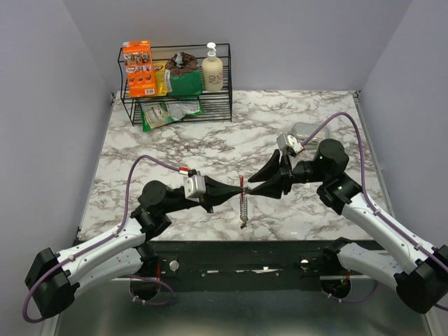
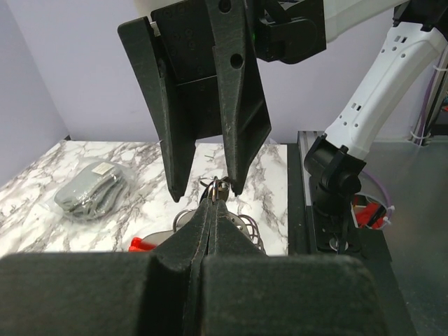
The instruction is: Put the keys on the keyring
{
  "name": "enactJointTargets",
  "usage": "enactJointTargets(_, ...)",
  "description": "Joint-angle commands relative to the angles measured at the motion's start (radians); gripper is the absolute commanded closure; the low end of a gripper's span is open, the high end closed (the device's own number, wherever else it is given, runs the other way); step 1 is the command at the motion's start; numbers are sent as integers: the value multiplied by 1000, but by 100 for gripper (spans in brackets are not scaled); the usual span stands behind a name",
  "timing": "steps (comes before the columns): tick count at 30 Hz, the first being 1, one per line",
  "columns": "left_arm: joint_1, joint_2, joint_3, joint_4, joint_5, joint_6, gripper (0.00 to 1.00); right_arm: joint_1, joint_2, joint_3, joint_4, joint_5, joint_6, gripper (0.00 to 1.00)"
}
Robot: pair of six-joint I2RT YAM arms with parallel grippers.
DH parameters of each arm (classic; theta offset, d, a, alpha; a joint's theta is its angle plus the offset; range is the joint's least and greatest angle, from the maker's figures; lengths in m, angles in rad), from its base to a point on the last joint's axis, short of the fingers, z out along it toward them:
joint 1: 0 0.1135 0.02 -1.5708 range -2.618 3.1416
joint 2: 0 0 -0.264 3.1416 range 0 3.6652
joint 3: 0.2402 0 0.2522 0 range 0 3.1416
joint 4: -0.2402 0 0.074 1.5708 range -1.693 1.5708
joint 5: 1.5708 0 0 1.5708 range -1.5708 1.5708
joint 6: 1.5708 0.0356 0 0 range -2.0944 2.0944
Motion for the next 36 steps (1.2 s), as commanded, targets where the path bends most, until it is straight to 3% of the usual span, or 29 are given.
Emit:
enactJointTargets(1, -6, -3, 35, 54, 20, -8, 100, -6, 12, -7, 0, -4, -15, 53)
enactJointTargets(9, -6, -6, 38, 55, 18, -7, 100, -6, -13, -21, -26, 34, -40, 84)
enactJointTargets(15, -6, -7, 38, 58, 4, -2, 100, -6, -36, -31, -48, 56, -60, 95)
enactJointTargets(36, -6, -3, 54, 67, 9, -7, 100, -6, -50, -70, -126, 102, -117, 99)
